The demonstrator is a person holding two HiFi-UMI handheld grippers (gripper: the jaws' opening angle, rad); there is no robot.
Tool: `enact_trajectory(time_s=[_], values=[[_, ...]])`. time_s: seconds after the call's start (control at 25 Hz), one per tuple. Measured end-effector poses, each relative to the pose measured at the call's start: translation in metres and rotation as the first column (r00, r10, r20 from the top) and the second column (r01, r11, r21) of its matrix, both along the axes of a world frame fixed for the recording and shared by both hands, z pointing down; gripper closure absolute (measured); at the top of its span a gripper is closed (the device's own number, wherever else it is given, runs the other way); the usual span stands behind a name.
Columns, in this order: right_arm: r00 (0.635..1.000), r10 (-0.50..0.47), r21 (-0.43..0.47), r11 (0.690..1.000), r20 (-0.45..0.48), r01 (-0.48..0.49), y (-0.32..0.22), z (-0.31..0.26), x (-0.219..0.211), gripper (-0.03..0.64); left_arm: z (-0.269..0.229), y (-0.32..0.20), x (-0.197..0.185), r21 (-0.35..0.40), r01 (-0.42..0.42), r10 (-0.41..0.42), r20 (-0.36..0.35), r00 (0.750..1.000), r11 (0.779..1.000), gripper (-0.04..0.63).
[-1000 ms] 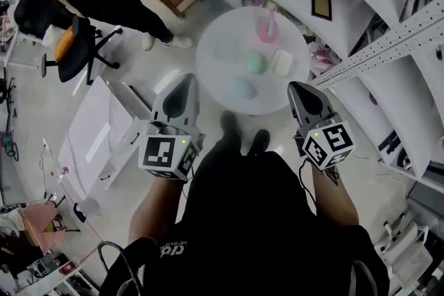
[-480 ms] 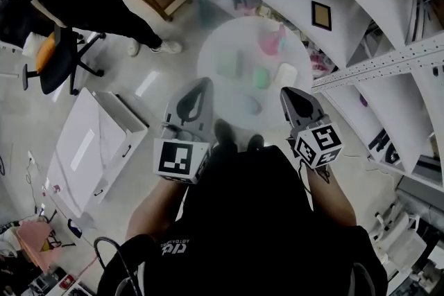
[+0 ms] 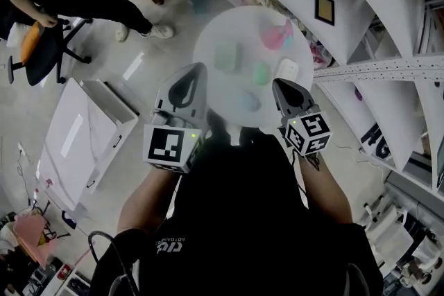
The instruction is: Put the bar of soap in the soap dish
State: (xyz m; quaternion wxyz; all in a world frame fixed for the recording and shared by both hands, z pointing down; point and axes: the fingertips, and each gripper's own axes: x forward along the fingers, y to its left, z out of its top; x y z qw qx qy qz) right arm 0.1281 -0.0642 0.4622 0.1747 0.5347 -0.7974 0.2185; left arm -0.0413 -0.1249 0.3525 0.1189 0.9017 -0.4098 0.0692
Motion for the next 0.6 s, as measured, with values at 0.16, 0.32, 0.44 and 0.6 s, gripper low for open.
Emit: enact_trajectory(time_s=[0.16, 0.32, 0.44, 0.6], values=[[1.000, -0.027, -0.047, 0.999, -0.003, 0.027, -0.006, 0.032, -0.005, 0.602, 0.004, -0.006, 0.001, -0.029, 0.023, -0.022, 0.005, 1.000, 0.999, 0.595], [0.999, -0.053, -0.106, 0.993, -0.001, 0.052, -0.009, 0.064, -0.014, 0.601, 0.010, -0.004, -0.002, -0.049, 0.020, -0.018, 0.031, 0.999, 0.999, 0.595], [0.997, -0.077, -0.157, 0.985, -0.005, 0.075, -0.006, 0.089, -0.019, 0.601, 0.016, -0.003, -0.006, -0.065, 0.036, -0.033, 0.045, 0.998, 0.997, 0.595], [0.994, -0.107, -0.212, 0.972, -0.019, 0.100, -0.002, 0.116, -0.024, 0.601, 0.019, -0.004, -0.008, -0.073, 0.045, -0.041, 0.049, 0.998, 0.996, 0.595]])
